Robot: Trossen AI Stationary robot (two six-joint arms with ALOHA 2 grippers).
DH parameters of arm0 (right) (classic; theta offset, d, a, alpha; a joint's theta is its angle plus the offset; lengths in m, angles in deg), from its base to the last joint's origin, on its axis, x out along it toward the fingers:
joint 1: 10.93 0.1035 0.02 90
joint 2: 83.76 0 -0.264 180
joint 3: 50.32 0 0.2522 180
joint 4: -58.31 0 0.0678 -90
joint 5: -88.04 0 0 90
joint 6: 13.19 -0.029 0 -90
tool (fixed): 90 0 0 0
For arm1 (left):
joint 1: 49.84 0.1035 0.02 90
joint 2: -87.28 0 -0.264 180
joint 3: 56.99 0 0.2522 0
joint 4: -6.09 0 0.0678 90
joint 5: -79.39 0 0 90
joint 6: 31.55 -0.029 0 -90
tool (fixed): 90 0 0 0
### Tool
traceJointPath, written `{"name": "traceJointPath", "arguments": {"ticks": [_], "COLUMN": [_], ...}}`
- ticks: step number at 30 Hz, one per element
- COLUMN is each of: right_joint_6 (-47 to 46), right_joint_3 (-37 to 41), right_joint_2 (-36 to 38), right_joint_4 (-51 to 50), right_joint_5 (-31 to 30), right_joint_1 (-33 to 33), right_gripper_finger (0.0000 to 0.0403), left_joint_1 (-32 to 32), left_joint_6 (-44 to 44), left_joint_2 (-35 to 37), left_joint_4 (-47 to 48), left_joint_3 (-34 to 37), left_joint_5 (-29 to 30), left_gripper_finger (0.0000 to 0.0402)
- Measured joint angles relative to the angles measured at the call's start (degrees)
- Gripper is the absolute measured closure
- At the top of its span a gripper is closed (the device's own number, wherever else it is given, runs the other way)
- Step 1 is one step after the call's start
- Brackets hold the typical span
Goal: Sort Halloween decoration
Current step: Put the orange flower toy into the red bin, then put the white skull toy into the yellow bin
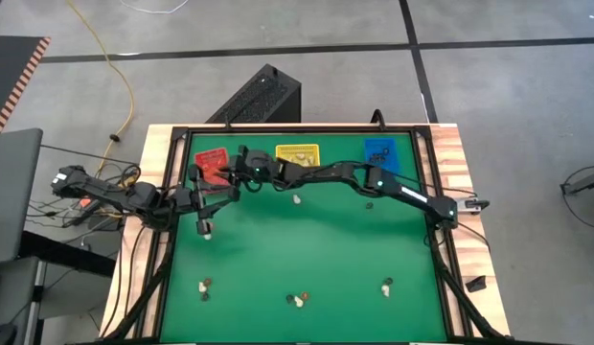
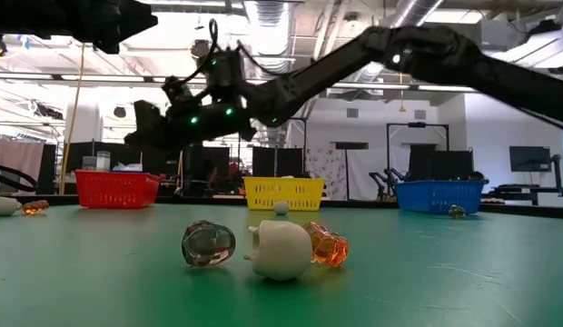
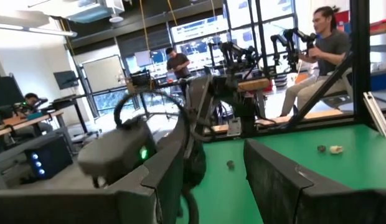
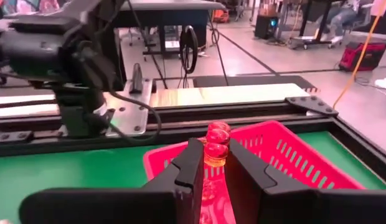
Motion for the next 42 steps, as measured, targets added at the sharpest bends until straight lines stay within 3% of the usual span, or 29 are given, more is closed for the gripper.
{"name": "traceJointPath", "arguments": {"ticks": [6,15,18,24,29,34,38,42], "right_joint_6": [-1.41,-1.39,0.65,10.26,15.28,15.19,14.46,12.47], "right_joint_3": [-5.65,-5.88,-5.86,-5.90,-5.89,-5.88,-2.08,8.55], "right_joint_2": [-3.70,-3.48,-1.56,8.11,16.59,25.47,33.27,43.69], "right_joint_4": [-0.19,-2.38,-8.51,-32.38,-59.14,-76.58,-80.27,-76.66], "right_joint_5": [-0.03,0.78,3.55,3.66,2.29,2.04,1.86,-3.40], "right_joint_1": [-0.39,-0.55,-0.57,-0.65,-1.53,-1.08,2.67,8.45], "right_gripper_finger": [0.0300,0.0207,0.0185,0.0183,0.0201,0.0218,0.0224,0.0226], "left_joint_1": [0.00,0.00,-0.04,-0.23,-3.39,-6.90,-8.64,-10.30], "left_joint_6": [0.72,0.56,0.89,3.71,9.47,25.73,41.41,52.17], "left_joint_2": [1.82,1.80,1.82,1.82,1.20,-5.61,-15.50,-26.64], "left_joint_4": [0.97,1.00,1.61,3.27,19.60,39.85,55.92,69.27], "left_joint_3": [0.00,0.00,0.00,-0.43,-7.11,-13.75,-19.34,-25.28], "left_joint_5": [-0.04,0.12,1.51,2.12,2.16,2.54,-4.52,-8.96], "left_gripper_finger": [0.0244,0.0244,0.0244,0.0244,0.0244,0.0244,0.0244,0.0244]}}
